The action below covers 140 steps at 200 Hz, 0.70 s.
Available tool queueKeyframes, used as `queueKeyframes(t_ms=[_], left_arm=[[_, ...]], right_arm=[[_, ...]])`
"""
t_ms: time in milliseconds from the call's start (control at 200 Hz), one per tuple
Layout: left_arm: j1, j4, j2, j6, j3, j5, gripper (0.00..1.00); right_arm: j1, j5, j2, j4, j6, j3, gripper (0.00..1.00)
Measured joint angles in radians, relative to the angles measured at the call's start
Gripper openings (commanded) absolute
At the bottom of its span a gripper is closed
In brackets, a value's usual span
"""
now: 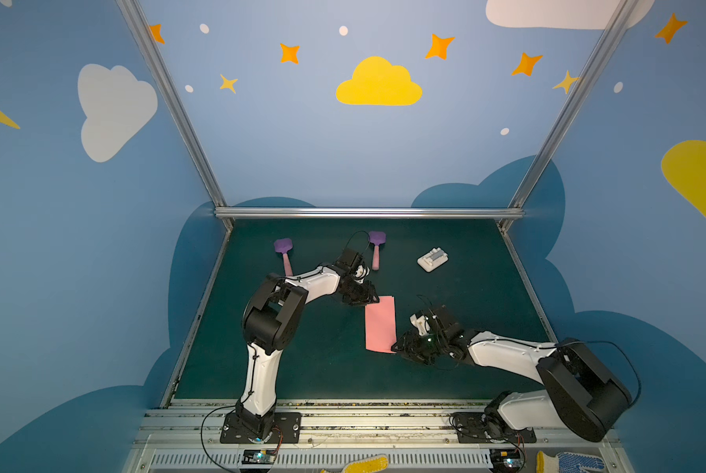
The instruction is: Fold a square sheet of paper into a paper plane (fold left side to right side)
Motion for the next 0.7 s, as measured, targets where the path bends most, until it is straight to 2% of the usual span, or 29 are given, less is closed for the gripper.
queueKeyframes(t_ms=[195, 701], left_arm=[[0.006, 0.014, -0.001, -0.001, -0.009, 0.016, 0.51], [0.009, 0.02, -0.002, -0.002, -0.013, 0.022, 0.51]], right_arm=[[0.005, 0.001, 0.034, 0.016, 0.003, 0.026, 0.5], [0.005, -0.003, 0.06, 0.027, 0.01, 0.057, 0.31]])
